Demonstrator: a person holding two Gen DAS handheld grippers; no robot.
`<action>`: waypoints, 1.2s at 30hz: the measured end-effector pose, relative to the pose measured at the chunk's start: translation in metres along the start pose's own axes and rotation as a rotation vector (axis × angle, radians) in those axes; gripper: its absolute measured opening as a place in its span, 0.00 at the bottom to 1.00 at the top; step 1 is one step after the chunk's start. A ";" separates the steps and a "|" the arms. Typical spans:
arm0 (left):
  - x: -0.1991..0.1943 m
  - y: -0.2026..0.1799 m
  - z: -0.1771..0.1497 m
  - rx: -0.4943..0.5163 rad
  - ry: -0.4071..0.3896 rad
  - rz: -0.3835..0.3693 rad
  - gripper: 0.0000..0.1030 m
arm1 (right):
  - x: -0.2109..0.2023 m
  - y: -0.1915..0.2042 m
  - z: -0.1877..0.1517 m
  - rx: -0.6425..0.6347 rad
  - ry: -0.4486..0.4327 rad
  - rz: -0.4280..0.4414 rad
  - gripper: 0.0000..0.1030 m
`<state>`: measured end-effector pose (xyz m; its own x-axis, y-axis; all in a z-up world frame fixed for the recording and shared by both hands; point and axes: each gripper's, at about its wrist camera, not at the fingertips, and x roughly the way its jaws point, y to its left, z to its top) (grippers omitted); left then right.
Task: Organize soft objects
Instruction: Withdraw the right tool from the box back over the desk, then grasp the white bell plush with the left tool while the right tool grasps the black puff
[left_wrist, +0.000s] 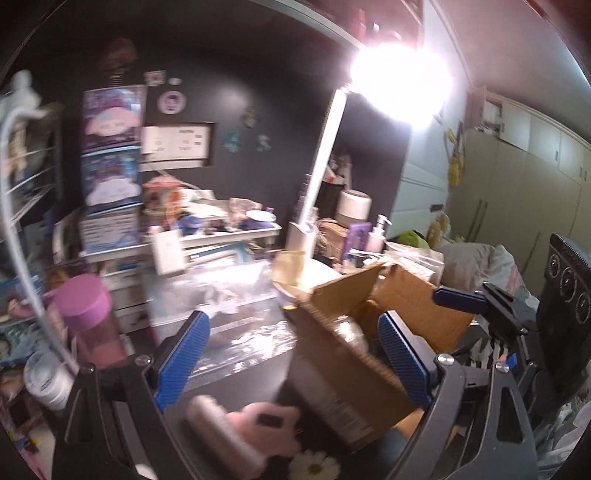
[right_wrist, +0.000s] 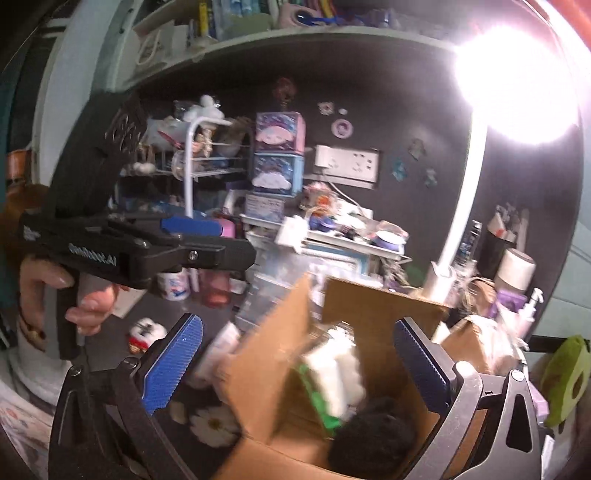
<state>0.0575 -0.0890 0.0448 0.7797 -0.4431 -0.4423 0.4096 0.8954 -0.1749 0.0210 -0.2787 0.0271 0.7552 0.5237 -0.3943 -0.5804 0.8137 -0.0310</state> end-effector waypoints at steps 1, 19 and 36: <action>-0.008 0.008 -0.003 -0.011 -0.007 0.012 0.88 | 0.000 0.005 0.003 -0.002 -0.007 -0.001 1.00; -0.080 0.140 -0.102 -0.147 0.056 0.254 0.89 | 0.080 0.137 0.013 -0.133 0.129 0.073 0.92; -0.020 0.159 -0.175 -0.217 0.301 0.220 0.82 | 0.174 0.171 -0.089 -0.073 0.530 0.244 0.67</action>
<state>0.0242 0.0701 -0.1283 0.6513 -0.2361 -0.7211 0.1146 0.9701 -0.2141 0.0256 -0.0706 -0.1284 0.3526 0.4809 -0.8027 -0.7523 0.6559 0.0625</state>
